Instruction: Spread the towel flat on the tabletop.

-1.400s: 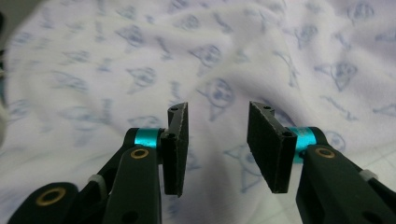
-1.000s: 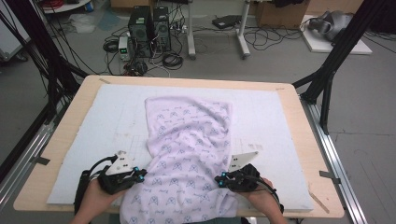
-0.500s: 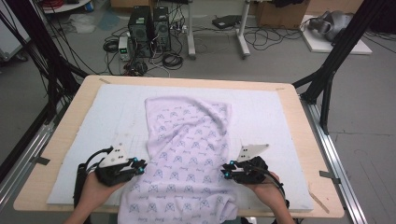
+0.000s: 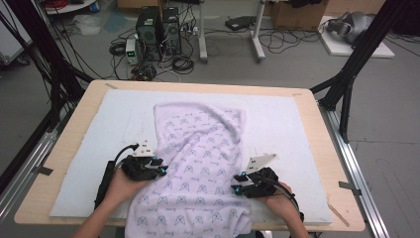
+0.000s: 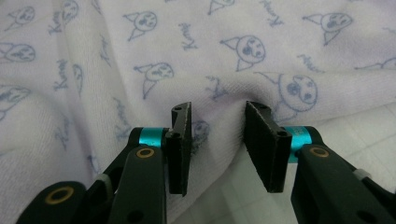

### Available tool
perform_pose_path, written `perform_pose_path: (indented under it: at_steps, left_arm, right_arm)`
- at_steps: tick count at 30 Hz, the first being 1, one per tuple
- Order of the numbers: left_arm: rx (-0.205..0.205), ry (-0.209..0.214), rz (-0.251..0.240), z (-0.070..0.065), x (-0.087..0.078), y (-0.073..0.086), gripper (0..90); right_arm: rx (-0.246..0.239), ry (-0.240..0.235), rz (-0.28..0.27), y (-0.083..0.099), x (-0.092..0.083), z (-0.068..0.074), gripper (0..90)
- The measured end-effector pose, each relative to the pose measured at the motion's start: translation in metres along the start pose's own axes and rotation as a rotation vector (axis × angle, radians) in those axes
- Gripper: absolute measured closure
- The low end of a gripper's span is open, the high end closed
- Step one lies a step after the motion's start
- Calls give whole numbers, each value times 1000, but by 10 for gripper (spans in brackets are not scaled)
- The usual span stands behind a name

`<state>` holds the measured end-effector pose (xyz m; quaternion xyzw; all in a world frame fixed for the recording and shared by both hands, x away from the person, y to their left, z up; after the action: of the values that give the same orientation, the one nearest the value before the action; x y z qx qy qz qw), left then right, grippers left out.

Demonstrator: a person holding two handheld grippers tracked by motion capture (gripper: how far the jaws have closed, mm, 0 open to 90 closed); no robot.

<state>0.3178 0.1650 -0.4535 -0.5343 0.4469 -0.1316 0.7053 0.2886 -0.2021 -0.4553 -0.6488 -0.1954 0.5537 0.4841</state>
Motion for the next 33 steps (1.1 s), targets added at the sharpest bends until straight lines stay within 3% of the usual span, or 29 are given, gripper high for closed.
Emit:
perform_pose_path:
  at_steps: [1, 3, 5, 9, 11, 13, 15, 20, 21, 23, 24, 25, 26, 27, 28, 29, 32, 33]
  left_arm:
    - [14, -16, 3, 0, 0, 0, 797]
    - [-7, -4, 7, 2, 0, -1, 885]
    - [26, -31, 5, 2, -4, -3, 890]
    - [37, -91, -13, 17, -22, -7, 892]
    - [13, -135, -49, 30, -36, -11, 892]
    - [-41, -134, -97, 39, -50, -14, 893]
    - [-62, -125, -105, 41, -58, -15, 749]
    - [-36, -31, -100, 22, -58, -10, 675]
    - [-36, -31, -100, 22, -58, -10, 659]
    - [-42, 18, -47, 14, -41, 0, 639]
    - [-42, 18, -47, 14, -41, 0, 625]
    - [-13, 25, 37, 10, -28, 5, 618]
    - [4, 40, 57, 8, -23, 7, 639]
    - [3, 44, 46, 7, -22, 6, 709]
    - [3, 44, 46, 7, -22, 6, 799]
    - [26, 35, 52, 4, -20, 4, 842]
    - [22, 24, 52, 5, -24, 3, 858]
    - [12, 18, 32, 7, -28, 2, 859]
  right_arm:
    - [11, -1, -3, 0, 0, 0, 615]
    - [17, -1, -7, 1, 0, 0, 613]
    - [4, 5, -4, 0, 0, 1, 600]
    - [5, 1, -7, 0, 0, 3, 592]
    - [-8, 0, -10, -1, -1, 3, 587]
    - [-12, -4, -20, -3, -3, 5, 585]
    - [-19, -1, -30, -4, -5, 5, 590]
    - [-19, 4, -21, -3, -6, 1, 653]
    - [-18, 10, -17, -2, -6, 0, 652]
    - [-17, 11, 7, 0, -3, 0, 647]
    - [-17, 11, 7, 0, -3, 0, 647]
    - [-1, 14, -5, 1, 0, 0, 674]
    - [3, 20, -12, 1, 0, 0, 701]
    - [16, 13, -15, 2, 0, 1, 784]
    - [16, 13, -15, 2, 0, 1, 784]
    - [37, -15, -16, 2, 0, 1, 839]
    - [31, -11, -1, 1, -2, 2, 845]
    - [28, -7, 0, 0, -5, 2, 845]
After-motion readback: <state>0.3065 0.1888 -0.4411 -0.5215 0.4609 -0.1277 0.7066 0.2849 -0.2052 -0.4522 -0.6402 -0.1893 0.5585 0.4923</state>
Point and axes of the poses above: each handheld gripper's, and its own axes: x roughly forward along the jaws, y roughly out of its underside, z roughly to its left, the point moved 2 cm from there along x, roughly forward along the jaws, and after that the axes turned 14 degrees about -z, right-handed, at the moved point
